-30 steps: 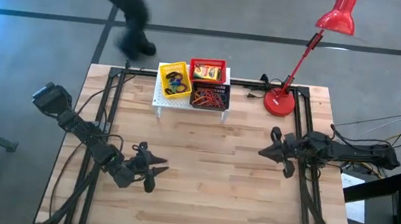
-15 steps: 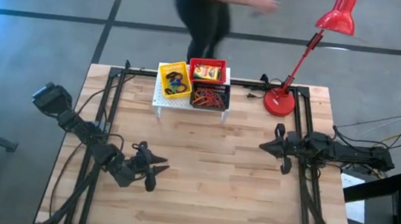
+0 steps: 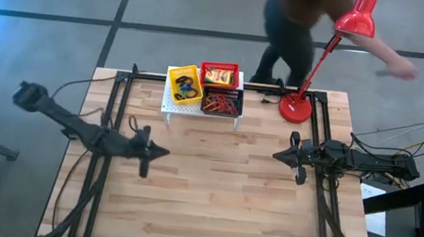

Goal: Pick & Place Office Desk Supplies
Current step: Return to Home Position

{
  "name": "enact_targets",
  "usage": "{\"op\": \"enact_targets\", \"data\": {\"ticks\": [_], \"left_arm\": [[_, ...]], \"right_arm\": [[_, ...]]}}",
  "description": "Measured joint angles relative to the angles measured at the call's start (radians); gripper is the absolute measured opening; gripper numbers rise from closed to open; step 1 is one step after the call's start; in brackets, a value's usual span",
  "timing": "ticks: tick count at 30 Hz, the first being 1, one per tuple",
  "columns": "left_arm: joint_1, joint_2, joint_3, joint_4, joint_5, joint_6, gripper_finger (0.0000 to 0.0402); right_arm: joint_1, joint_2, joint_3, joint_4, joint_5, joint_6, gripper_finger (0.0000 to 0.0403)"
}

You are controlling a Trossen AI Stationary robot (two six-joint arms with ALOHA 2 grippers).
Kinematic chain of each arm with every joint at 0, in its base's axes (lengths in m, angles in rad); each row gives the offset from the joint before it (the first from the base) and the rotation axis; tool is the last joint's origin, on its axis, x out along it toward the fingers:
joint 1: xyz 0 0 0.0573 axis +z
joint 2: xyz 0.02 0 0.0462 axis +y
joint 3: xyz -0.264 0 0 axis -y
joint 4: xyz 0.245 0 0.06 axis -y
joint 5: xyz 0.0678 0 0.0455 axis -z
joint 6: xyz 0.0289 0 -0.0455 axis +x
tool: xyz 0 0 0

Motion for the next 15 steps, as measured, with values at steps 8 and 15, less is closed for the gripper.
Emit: {"op": "enact_targets", "data": {"ticks": [8, 15], "left_arm": [[0.442, -0.449, -0.145, -0.089, 0.468, 0.121, 0.0006], [0.653, -0.599, -0.146, -0.156, 0.699, 0.385, 0.0006]], "right_arm": [[0.000, 0.000, 0.000, 0.001, 0.000, -0.002, 0.0008], [0.000, 0.001, 0.000, 0.000, 0.001, -0.002, 0.0008]]}}
